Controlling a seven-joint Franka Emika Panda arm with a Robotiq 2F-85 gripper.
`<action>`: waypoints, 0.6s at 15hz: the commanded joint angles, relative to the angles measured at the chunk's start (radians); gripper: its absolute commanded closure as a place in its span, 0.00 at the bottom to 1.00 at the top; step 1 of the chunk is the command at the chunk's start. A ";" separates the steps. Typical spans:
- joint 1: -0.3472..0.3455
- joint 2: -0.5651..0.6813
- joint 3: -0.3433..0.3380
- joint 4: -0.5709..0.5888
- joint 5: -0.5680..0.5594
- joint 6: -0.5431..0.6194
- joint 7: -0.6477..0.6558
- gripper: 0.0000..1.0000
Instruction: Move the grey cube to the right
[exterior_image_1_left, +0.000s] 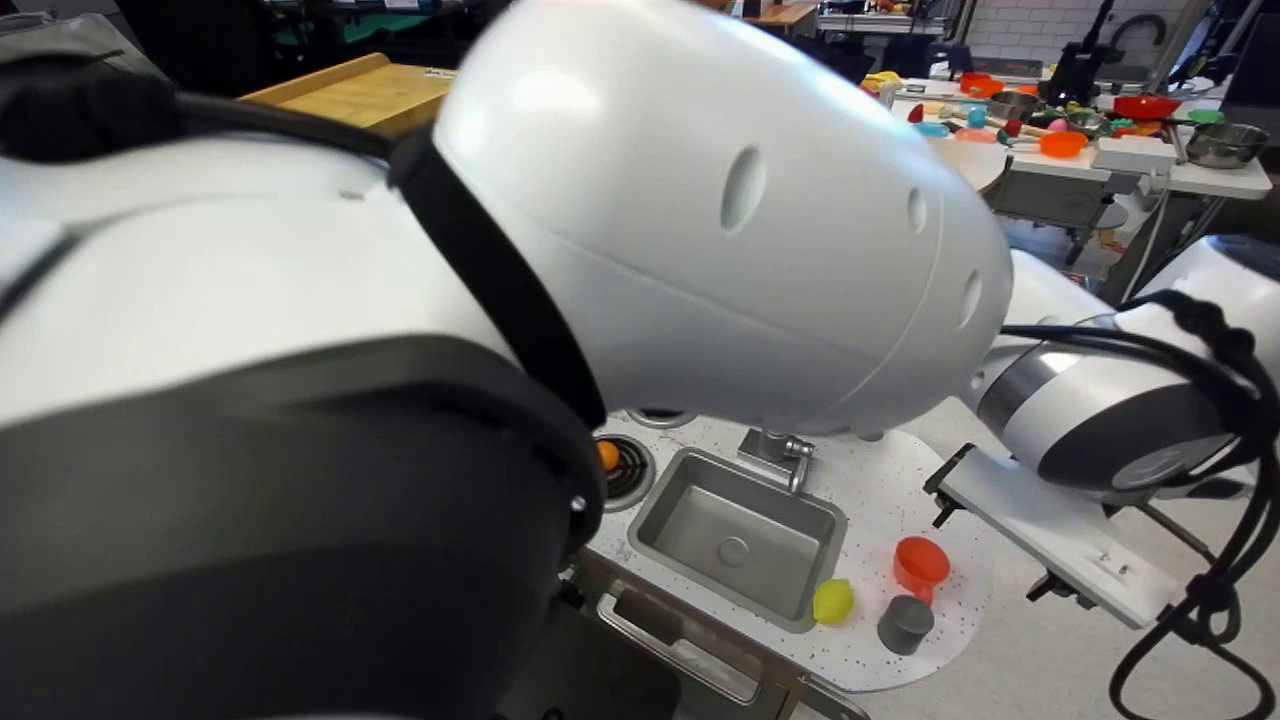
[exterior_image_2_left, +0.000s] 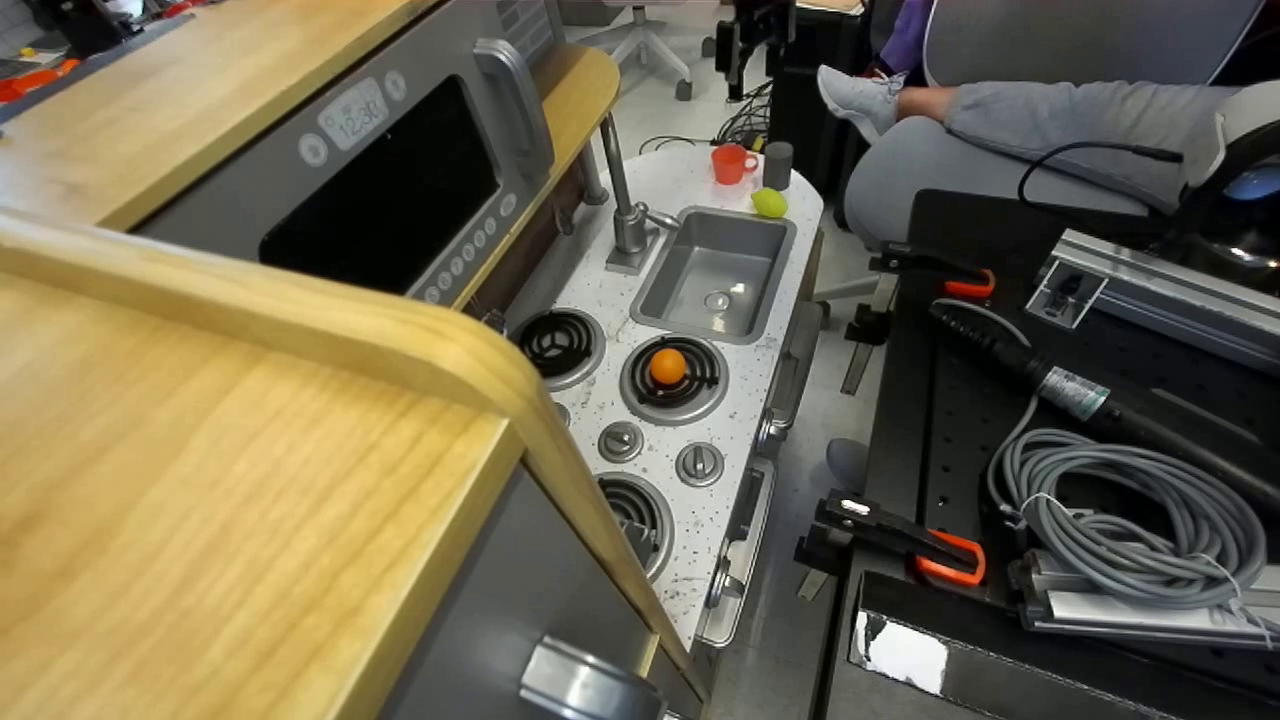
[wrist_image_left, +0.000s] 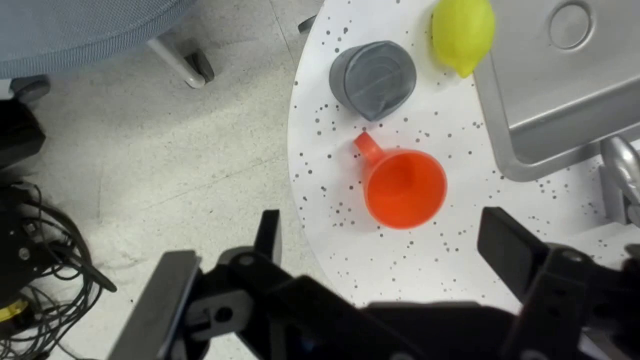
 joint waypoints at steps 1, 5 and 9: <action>0.000 -0.209 0.009 -0.237 -0.017 0.024 -0.113 0.00; 0.018 -0.366 -0.005 -0.398 -0.052 0.098 -0.235 0.00; 0.014 -0.348 0.000 -0.348 -0.045 0.077 -0.233 0.00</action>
